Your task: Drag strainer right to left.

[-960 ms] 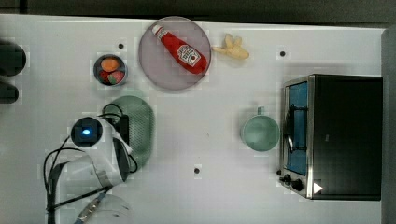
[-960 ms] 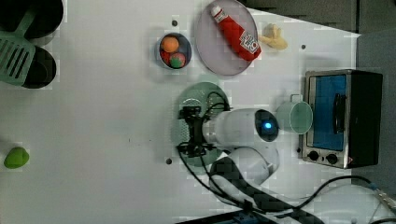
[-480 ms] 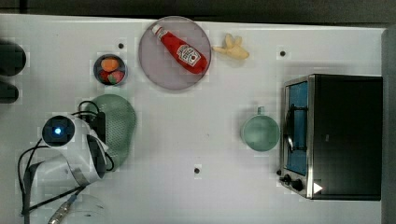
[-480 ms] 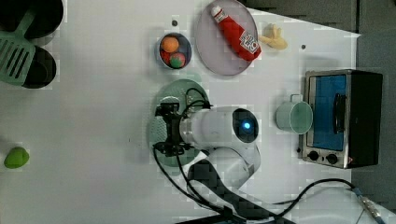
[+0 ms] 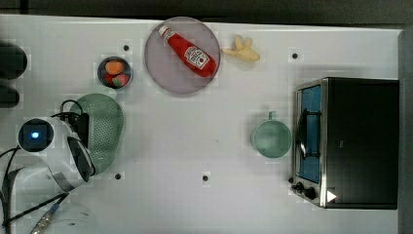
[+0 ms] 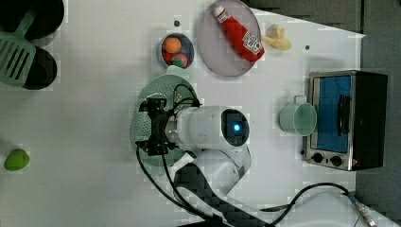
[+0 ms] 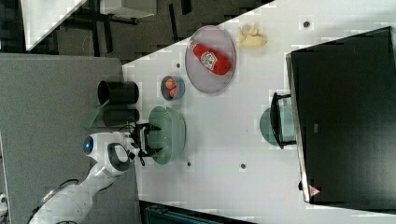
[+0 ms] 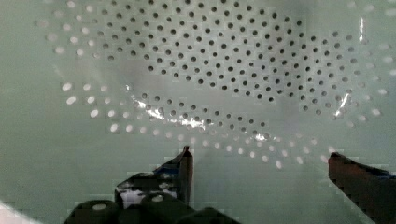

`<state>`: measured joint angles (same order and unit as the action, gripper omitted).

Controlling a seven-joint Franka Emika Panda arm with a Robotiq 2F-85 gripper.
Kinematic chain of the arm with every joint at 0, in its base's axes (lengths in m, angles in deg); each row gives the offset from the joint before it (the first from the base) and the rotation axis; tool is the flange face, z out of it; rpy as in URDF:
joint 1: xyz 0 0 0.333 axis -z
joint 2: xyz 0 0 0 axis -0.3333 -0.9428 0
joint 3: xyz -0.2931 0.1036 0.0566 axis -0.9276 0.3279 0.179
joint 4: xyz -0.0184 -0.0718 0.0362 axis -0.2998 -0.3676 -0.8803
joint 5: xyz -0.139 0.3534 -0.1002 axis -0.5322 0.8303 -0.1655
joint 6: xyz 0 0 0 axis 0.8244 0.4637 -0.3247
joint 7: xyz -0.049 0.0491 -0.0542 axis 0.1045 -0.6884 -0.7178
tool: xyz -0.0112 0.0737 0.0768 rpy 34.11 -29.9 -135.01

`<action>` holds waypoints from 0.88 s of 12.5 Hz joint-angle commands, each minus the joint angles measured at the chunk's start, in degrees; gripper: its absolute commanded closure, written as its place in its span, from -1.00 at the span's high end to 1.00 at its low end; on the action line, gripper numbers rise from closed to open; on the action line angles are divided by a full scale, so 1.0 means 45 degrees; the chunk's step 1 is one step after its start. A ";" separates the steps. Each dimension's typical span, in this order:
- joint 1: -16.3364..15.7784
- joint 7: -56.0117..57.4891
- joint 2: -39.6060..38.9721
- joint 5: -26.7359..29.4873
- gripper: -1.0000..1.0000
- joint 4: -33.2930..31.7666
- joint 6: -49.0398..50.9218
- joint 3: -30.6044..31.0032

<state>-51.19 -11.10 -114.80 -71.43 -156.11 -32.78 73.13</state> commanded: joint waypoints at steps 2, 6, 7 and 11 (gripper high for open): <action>-0.0600 -0.0800 -0.0930 -0.0256 1.00 0.0938 0.0107 -0.0001; -0.0695 -0.0787 -0.0917 -0.0292 1.00 0.1149 0.0409 -0.0134; -0.0699 -0.0501 -0.0630 -0.0441 1.00 0.1053 0.1011 -0.0304; -0.0597 0.2208 0.2110 -0.0896 1.00 0.0777 0.4013 -0.1486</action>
<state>-56.54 -7.46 -112.59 -75.59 -154.66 -15.83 68.43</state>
